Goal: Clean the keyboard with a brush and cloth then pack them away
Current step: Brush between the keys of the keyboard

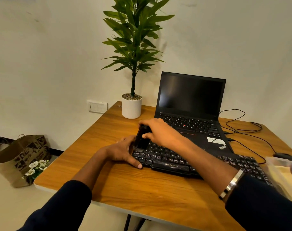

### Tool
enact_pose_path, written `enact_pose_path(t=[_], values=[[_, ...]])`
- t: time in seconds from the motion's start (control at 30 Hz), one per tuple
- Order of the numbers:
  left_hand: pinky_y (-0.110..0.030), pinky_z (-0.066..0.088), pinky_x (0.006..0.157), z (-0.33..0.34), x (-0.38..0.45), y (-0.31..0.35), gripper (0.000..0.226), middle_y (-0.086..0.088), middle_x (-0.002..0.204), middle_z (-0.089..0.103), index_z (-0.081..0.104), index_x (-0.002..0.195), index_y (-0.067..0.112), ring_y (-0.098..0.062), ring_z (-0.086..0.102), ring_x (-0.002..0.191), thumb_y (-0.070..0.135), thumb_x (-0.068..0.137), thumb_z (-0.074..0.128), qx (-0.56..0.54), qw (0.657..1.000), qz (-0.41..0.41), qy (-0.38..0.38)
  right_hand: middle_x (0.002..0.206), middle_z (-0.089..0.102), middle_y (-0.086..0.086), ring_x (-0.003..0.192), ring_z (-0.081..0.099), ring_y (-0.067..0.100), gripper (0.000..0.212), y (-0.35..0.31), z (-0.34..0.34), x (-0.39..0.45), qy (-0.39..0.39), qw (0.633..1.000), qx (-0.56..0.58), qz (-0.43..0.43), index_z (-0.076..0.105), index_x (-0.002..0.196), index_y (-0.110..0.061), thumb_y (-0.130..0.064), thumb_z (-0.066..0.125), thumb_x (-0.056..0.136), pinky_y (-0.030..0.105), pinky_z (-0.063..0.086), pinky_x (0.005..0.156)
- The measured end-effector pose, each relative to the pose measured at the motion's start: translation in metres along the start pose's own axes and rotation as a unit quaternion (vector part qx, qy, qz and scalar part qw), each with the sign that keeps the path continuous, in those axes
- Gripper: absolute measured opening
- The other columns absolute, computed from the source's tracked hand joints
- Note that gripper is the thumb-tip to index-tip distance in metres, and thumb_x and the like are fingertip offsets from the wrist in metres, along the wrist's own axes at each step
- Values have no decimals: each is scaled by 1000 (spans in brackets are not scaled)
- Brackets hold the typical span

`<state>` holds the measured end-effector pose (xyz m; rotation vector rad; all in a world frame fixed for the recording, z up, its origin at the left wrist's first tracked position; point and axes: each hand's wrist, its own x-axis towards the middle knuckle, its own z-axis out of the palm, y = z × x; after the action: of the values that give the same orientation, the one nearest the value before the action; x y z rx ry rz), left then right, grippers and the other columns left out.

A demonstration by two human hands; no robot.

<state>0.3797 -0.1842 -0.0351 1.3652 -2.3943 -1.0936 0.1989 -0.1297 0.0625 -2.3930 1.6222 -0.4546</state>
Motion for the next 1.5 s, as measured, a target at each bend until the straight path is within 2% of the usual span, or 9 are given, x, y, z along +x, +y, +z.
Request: enact_pose_path(t=[0.2,0.33,0.47,0.7,0.83,1.03,1.13,1.33,1.5], values=[[-54,35,112,-2,1,-2,131,1,148,29,14,148,48,-24,30,134,66,42,88,1,1000,-11,-7,128,57,2,119,53,22,37,26,-23,-13,-47,997,-44,52,57,121,-26,-16,66,86,38,45,98],[-54,35,112,-1,2,-3,135,1,150,26,13,149,47,-25,29,136,67,39,88,-10,1000,-14,-12,120,59,3,109,56,23,30,42,-47,-27,-90,985,-128,76,60,110,-27,-15,68,84,38,48,89],[-54,35,112,-1,2,-2,136,0,150,26,12,149,48,-25,29,136,68,38,87,-5,1000,-14,-16,120,59,3,106,58,25,34,36,-54,-25,-106,974,-186,74,60,113,-27,-14,69,83,35,48,79],[-53,36,111,0,4,-6,131,2,147,31,14,146,52,-24,32,134,68,40,89,5,1000,-20,-1,126,55,7,115,53,27,38,14,-21,-6,-86,991,-99,30,56,120,-28,-17,66,85,42,47,95],[-54,37,111,-1,5,-7,133,2,147,31,14,147,51,-25,32,135,70,38,88,5,1000,-17,-6,126,58,4,117,54,20,39,11,-24,-10,-19,999,20,28,57,123,-25,-16,67,86,33,45,93],[-54,34,112,-1,5,-8,135,2,149,30,14,148,50,-24,31,134,70,37,87,-3,1000,-10,-12,121,59,4,109,58,22,32,44,-33,-43,-25,996,10,81,60,113,-27,-13,67,85,43,52,91],[-54,34,112,-2,6,-7,135,2,149,30,14,148,49,-23,31,134,69,36,88,-7,1000,-6,-12,117,59,1,103,59,20,28,69,-55,-64,-48,992,-25,114,61,108,-28,-13,66,85,35,56,81],[-54,35,112,-1,8,-10,126,2,148,30,14,139,60,-25,31,134,70,37,88,-5,1000,-3,-11,122,56,2,108,55,23,30,83,-82,-79,-76,979,-138,132,59,112,-32,-18,67,86,32,46,78],[-53,37,111,-1,9,-12,125,3,148,30,14,139,61,-24,33,134,68,39,89,-8,1000,2,-16,124,56,5,114,53,26,33,65,-53,-61,-60,988,-109,93,59,114,-32,-18,67,86,39,47,89]])
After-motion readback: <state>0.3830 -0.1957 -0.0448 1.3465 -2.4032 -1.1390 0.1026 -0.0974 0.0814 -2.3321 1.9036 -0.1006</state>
